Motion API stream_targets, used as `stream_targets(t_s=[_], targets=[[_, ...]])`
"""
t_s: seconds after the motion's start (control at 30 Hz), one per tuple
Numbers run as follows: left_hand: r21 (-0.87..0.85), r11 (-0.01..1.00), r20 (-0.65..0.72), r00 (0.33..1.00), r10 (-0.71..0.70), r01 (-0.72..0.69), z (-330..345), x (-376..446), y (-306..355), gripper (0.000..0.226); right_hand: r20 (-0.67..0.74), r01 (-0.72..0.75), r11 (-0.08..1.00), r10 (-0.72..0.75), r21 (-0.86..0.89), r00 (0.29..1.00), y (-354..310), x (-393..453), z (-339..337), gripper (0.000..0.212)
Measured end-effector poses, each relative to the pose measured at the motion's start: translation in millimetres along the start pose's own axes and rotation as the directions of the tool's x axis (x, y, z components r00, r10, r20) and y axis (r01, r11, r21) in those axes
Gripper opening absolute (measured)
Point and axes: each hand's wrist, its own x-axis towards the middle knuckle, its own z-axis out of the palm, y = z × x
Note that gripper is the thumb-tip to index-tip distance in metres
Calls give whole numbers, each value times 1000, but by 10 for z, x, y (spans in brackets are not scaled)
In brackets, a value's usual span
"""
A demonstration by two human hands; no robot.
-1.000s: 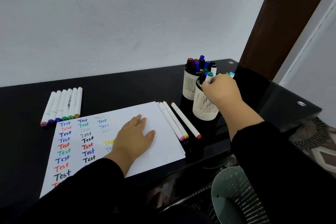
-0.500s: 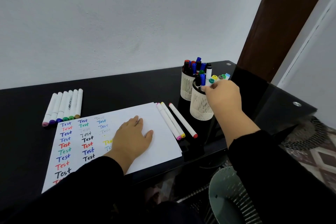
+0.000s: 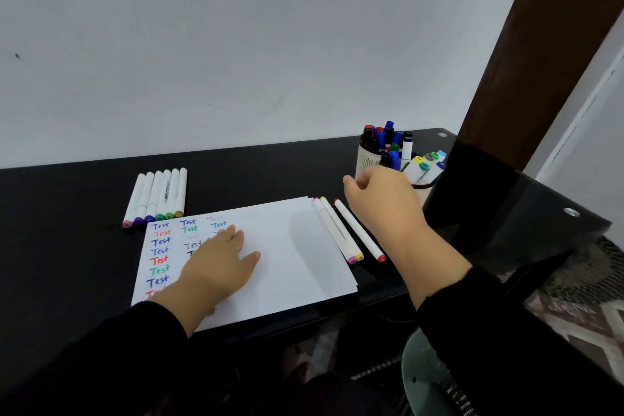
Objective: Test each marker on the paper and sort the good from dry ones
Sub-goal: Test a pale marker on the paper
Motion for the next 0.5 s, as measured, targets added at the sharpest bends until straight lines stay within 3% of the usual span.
stream_targets(t_s=[0.2,0.5], targets=[[-27,994,-47,994,-103,102,-89,-207,-506,63,134,198,976,-185,-93,974,-378,49,446,31],[-143,986,-42,995,-90,83,-109,-302,-1044,68,261,367,928,-340,-63,904,-945,406,1333,29]])
